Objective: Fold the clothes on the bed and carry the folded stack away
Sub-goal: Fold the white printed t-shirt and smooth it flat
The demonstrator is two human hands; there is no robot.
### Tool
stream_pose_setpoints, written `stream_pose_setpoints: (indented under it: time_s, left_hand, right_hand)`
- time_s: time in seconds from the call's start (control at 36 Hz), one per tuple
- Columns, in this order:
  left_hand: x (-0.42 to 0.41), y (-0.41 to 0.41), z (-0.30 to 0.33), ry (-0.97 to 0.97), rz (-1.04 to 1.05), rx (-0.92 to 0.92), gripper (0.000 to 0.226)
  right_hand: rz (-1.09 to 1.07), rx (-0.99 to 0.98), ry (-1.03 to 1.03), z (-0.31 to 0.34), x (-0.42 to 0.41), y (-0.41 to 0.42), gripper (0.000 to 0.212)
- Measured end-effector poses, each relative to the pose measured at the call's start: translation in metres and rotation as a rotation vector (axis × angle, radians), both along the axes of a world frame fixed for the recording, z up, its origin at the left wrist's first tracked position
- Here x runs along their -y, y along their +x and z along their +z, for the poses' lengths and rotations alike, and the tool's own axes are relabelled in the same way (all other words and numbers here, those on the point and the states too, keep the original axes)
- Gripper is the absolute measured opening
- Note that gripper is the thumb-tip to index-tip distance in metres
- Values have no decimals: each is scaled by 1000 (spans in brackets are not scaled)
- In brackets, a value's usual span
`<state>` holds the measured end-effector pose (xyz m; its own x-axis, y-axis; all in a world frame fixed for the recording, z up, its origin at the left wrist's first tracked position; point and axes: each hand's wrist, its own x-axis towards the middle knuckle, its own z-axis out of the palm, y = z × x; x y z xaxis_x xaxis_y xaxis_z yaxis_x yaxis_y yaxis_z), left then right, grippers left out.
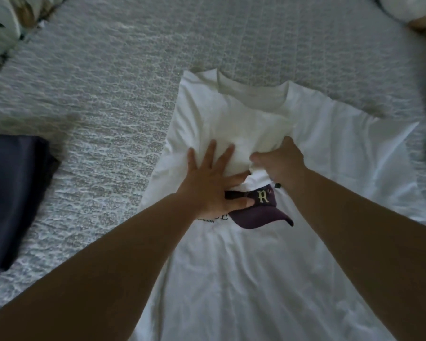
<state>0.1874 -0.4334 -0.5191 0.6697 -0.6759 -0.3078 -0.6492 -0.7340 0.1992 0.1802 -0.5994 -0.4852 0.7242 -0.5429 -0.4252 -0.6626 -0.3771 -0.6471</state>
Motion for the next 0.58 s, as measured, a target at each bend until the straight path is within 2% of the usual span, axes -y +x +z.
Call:
stream_pose_setpoints:
  time_s: [0.06,0.11,0.14,0.17,0.25,0.28,0.33,0.39,0.42,0.5,0.53,0.58]
  left_hand:
    - [-6,4,13,-143,123,-172,68]
    - [-13,11,28,-496,473,-377,45]
    - [-18,17,34,-654,662,-394,32]
    - [-23,24,39,-740,808,-346,29]
    - [-36,40,44,-902,1140,-340,38]
    - [-37,42,44,-912,1189,-301,42]
    - [-33,39,44,-826,1165,-71,43]
    - [-28,30,42,-730,925,150,46]
    - [-26,26,36,-606,766,218,49]
    - [-26,12,4,-113,426,213,54]
    - [-29,7,-6,-55,393,194,56]
    - [-33,2,-18,-62,392,212,62]
  right_hand:
    - [96,51,-53,11,-7,3,66]
    - [168,137,-60,25,-15,13,69]
    - [226,160,-44,32,-21,20,69]
    - [284,178,8,40,-29,27,68]
    - [368,193,317,53,-55,45,61]
    - [417,194,278,55,-61,46,55]
    - [573,197,-90,48,-65,43,42]
    - [693,184,-388,33,-65,31,39]
    - [763,157,-481,23,-64,24,40]
    - [941,38,-567,-14,-59,-2,54]
    - [941,46,-573,-24,-58,-13,56]
    - [870,128,-614,-36,-56,-31,55]
